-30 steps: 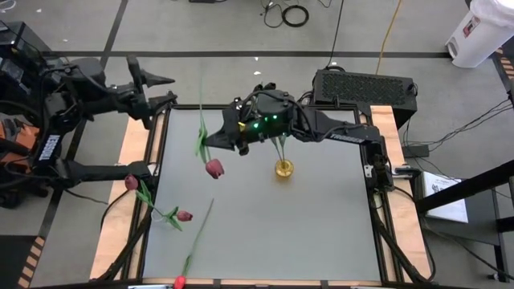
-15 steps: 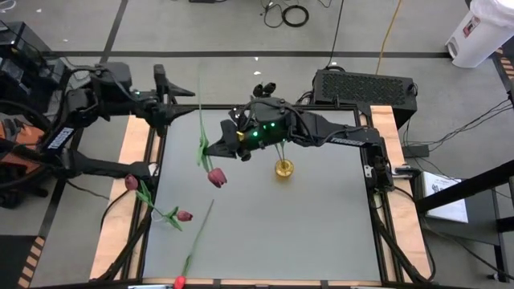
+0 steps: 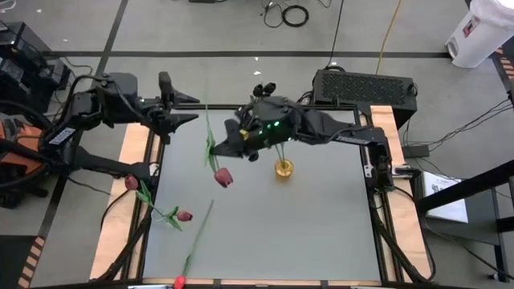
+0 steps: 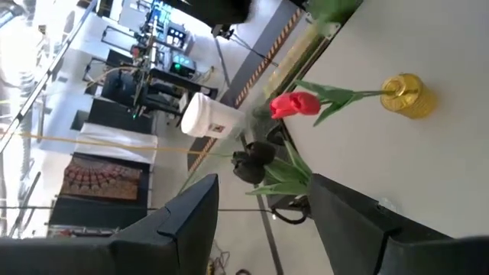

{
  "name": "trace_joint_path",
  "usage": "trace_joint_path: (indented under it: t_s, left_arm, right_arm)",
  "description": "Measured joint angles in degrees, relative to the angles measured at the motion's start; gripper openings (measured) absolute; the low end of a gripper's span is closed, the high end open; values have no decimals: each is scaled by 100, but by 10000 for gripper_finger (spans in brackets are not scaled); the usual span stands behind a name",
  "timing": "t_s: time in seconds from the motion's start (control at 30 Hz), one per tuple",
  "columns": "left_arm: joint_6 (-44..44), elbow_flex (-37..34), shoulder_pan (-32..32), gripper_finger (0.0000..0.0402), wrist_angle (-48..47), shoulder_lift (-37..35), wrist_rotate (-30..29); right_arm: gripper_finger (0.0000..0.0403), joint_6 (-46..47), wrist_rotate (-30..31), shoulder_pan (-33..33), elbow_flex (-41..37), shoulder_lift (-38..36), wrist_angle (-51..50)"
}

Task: Sort flowers into vase by color
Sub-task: Put the red tulip into the bottom transparent bin

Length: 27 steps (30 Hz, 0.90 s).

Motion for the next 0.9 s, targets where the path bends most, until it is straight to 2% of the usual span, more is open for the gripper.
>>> trace_joint_path:
  t_s: [0.47,0.9]
  left_arm:
    - [-158,0,-798,210,52,299,-630]
    - [-150,0,-1312,210,135,367,-1764]
  right_arm:
    - [0,473,-151,-19,4,-280,-83]
    - [0,435,-134,-28,4,-280,-110]
